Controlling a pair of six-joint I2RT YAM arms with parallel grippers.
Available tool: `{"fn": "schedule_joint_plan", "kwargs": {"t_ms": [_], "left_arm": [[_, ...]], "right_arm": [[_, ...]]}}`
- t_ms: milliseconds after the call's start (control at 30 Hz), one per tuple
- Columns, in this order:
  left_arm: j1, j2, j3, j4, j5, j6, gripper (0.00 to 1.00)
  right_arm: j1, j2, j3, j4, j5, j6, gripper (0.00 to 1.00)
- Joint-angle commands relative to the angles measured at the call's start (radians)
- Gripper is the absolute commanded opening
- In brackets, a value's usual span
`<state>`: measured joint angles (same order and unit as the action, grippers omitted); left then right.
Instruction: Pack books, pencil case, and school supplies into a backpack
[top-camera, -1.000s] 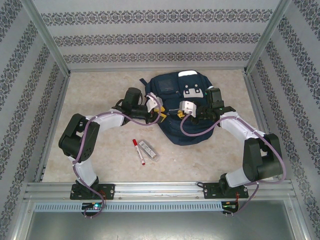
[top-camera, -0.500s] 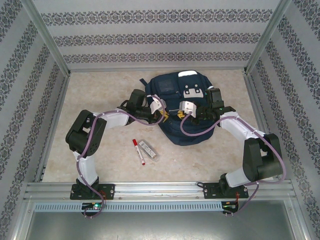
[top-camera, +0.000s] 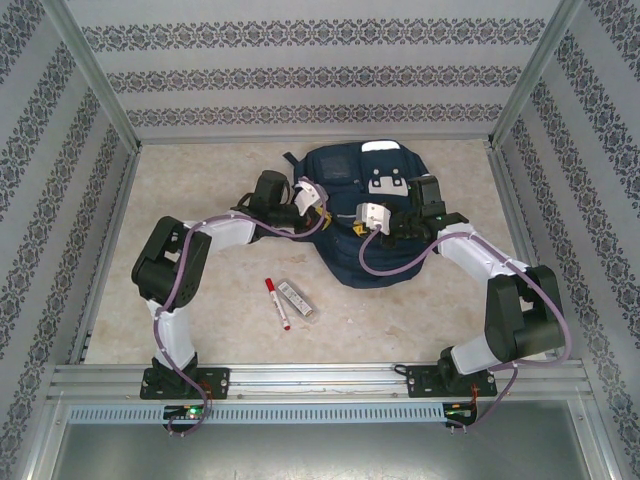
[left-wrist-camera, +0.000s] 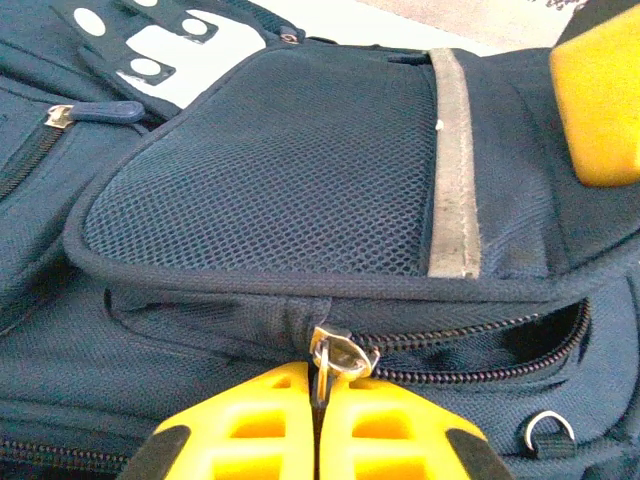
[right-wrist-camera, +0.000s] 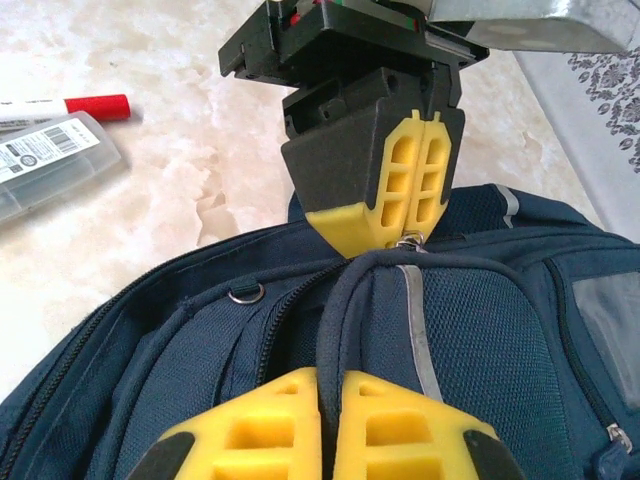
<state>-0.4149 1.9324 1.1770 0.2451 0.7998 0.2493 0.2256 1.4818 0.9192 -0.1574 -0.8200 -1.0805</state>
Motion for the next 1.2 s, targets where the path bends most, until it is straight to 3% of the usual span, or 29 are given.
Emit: {"fn": "schedule_joint_plan", "kwargs": {"t_ms": [0, 100, 200, 233, 267, 367, 533, 600, 667, 700, 767, 933, 1167], "left_arm": [[0.059, 0.026, 0.05, -0.01, -0.177, -0.075, 0.17], [0.058, -0.013, 0.017, 0.007, -0.154, -0.089, 0.27], [0.058, -0.086, -0.041, 0.022, -0.169, -0.118, 0.37], [0.058, -0.112, -0.054, 0.005, -0.183, -0.128, 0.38], [0.059, -0.134, -0.063, -0.02, -0.19, -0.125, 0.39], [0.057, -0.226, -0.115, -0.091, -0.177, -0.077, 0.4], [0.058, -0.4, -0.241, -0.159, -0.199, -0.045, 0.42], [0.057, -0.466, -0.275, -0.208, -0.257, -0.076, 0.42], [0.058, -0.529, -0.281, -0.304, -0.446, -0.246, 0.45], [0.058, -0.55, -0.268, -0.376, -0.543, -0.334, 0.46], [0.061, -0.583, -0.234, -0.563, -0.634, -0.425, 0.49], [0.061, -0.739, -0.303, -0.736, -0.693, -0.598, 0.56], [0.07, -0.954, -0.427, -0.877, -0.745, -0.766, 0.59]], "right_arm": [[0.009, -0.01, -0.005, -0.054, -0.081, -0.014, 0.03], [0.012, -0.022, -0.027, 0.005, -0.066, 0.023, 0.29], [0.016, -0.05, -0.053, 0.094, -0.043, 0.131, 0.48], [0.021, -0.063, -0.061, 0.149, -0.025, 0.221, 0.62], [0.026, -0.074, -0.07, 0.203, 0.002, 0.313, 0.97], [0.052, -0.117, -0.086, 0.381, 0.15, 0.629, 0.98], [0.05, -0.224, -0.027, 0.32, 0.379, 1.139, 0.98], [0.03, -0.271, -0.049, 0.286, 0.388, 1.322, 0.98], [0.017, -0.302, -0.098, 0.348, 0.235, 1.524, 0.98], [0.031, -0.301, -0.097, 0.351, 0.168, 1.557, 0.98], [0.127, -0.3, -0.06, 0.181, 0.234, 1.527, 0.98], [0.392, -0.273, -0.037, -0.13, 0.617, 1.471, 0.93], [0.675, -0.039, 0.081, -0.369, 0.776, 1.38, 0.98]]}}
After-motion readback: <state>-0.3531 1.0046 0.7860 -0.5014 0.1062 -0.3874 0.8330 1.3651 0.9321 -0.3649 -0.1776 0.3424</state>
